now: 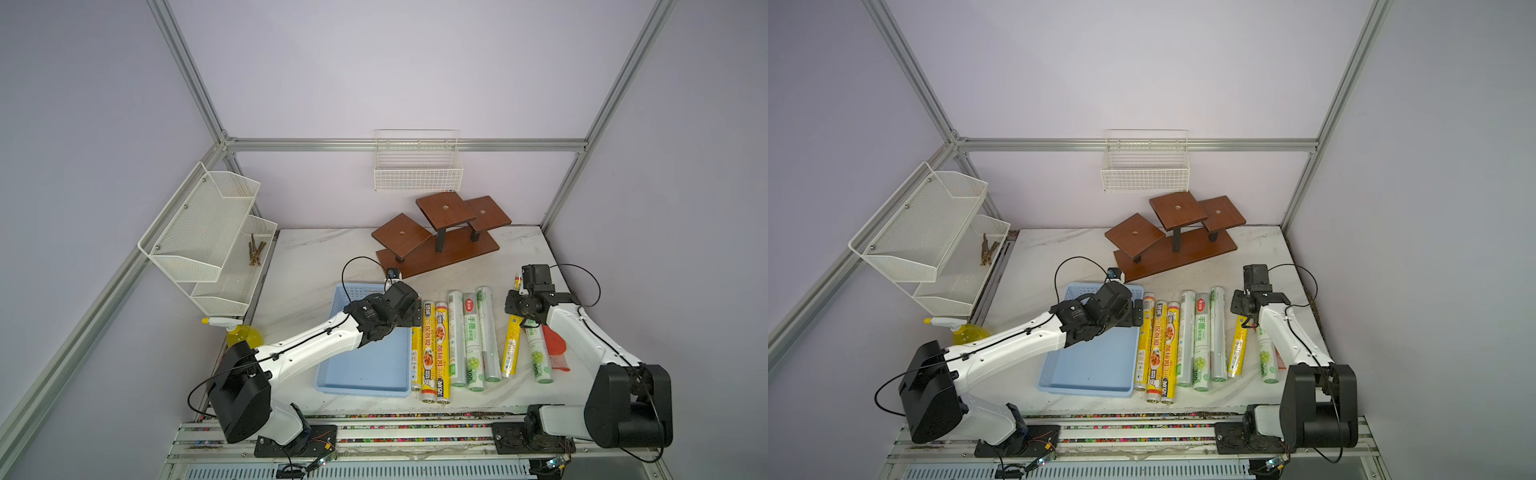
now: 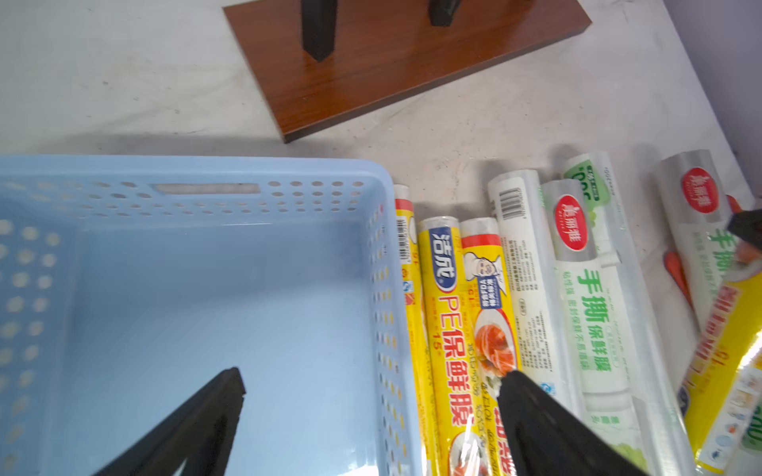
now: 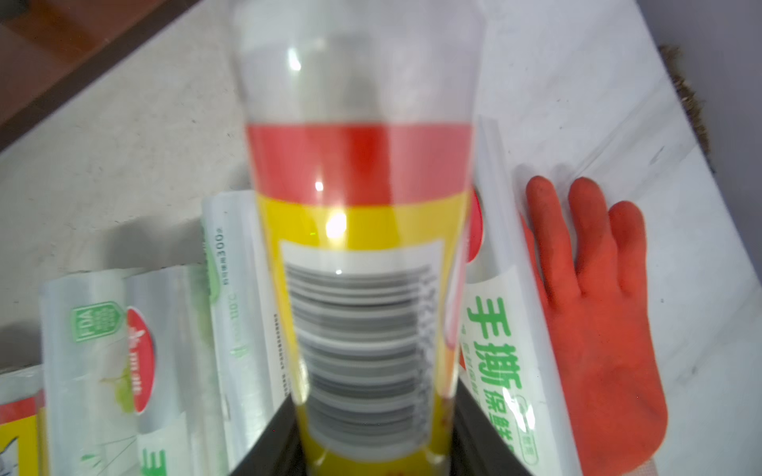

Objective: Put the plastic wrap into the basket
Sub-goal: Pick up the plastic wrap from the center of the board, then move the basket to the center of the board.

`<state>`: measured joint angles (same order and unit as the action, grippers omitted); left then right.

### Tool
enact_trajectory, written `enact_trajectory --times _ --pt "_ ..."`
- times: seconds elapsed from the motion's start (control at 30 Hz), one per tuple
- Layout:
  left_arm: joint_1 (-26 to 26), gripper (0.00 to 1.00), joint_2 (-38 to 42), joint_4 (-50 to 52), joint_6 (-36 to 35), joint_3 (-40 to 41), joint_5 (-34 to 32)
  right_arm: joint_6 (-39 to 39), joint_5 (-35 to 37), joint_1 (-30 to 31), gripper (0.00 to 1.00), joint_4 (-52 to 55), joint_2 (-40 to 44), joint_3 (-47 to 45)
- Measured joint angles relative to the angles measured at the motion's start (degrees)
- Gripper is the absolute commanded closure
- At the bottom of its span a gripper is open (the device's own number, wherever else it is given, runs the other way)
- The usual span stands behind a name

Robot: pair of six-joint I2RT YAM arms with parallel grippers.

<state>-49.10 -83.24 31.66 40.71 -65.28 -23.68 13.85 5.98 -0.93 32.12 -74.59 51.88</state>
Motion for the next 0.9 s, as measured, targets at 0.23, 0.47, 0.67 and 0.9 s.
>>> enact_trajectory --times 0.23,0.47,0.67,0.9 --pt "5.46 0.00 10.54 4.07 0.48 7.23 -5.33 0.00 -3.72 0.37 0.69 1.62 5.07 1.77" --pt "11.21 0.00 19.47 4.26 0.83 14.03 -6.16 0.46 -4.35 1.44 0.69 5.22 5.38 4.63" --pt "23.58 0.00 24.28 4.04 1.51 18.62 -2.27 1.22 -8.63 2.64 0.69 7.34 9.38 9.35" --pt "33.94 0.00 25.42 0.02 2.80 25.53 9.70 8.28 -23.69 7.69 0.69 0.70 12.09 7.85"
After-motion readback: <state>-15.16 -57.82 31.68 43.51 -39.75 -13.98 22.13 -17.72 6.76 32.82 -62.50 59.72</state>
